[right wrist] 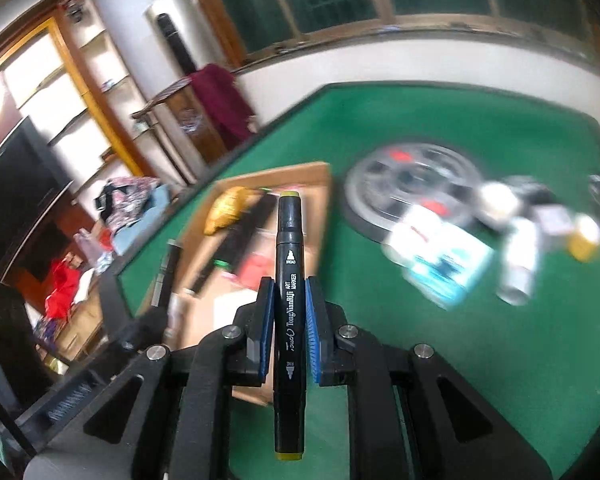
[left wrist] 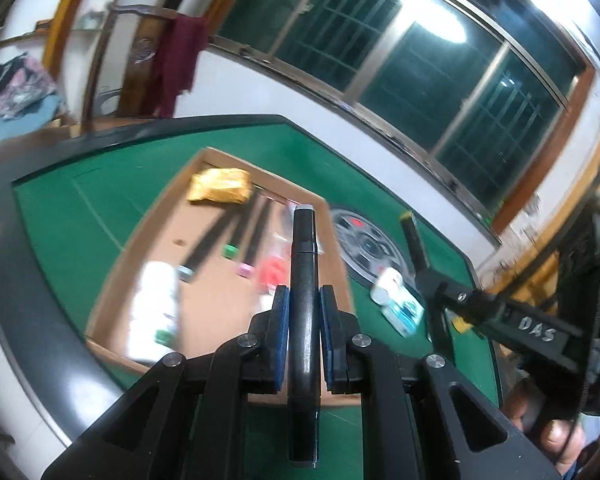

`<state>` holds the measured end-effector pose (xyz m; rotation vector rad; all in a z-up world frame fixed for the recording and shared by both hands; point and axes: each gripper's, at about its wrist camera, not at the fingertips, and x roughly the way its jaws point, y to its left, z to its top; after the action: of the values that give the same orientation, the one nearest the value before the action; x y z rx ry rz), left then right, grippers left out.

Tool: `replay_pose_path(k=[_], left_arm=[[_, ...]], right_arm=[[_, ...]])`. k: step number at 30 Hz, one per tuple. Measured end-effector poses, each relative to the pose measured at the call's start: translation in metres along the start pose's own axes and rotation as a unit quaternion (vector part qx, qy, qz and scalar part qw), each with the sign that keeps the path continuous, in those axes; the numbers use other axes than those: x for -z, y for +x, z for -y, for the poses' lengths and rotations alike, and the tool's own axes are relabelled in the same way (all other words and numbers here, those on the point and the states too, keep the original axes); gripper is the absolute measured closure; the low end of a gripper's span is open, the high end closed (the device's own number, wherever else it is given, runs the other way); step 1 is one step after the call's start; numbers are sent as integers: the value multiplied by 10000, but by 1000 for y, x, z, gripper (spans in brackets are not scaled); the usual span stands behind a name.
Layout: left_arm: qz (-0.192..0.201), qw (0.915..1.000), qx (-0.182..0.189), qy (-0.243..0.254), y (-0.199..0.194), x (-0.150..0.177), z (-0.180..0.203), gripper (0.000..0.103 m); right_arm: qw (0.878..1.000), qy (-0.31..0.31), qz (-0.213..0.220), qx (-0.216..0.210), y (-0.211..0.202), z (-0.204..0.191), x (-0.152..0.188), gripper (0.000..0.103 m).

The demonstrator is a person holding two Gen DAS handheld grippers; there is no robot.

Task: Organize objects
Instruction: 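Lower both black markers into the cardboard tray and open both tools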

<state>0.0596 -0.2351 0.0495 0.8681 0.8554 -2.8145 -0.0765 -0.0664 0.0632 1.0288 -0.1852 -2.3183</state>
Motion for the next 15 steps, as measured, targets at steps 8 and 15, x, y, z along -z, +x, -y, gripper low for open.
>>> replay_pose_path(k=[8, 15], left_arm=[[-86, 9995, -230, -215, 21, -6, -29, 91], [-256, 9989, -376, -106, 36, -2, -33, 91]], right_arm=[[9994, -113, -291, -130, 51, -42, -8, 91], [9978, -357, -546, 102, 78, -48, -1, 91]])
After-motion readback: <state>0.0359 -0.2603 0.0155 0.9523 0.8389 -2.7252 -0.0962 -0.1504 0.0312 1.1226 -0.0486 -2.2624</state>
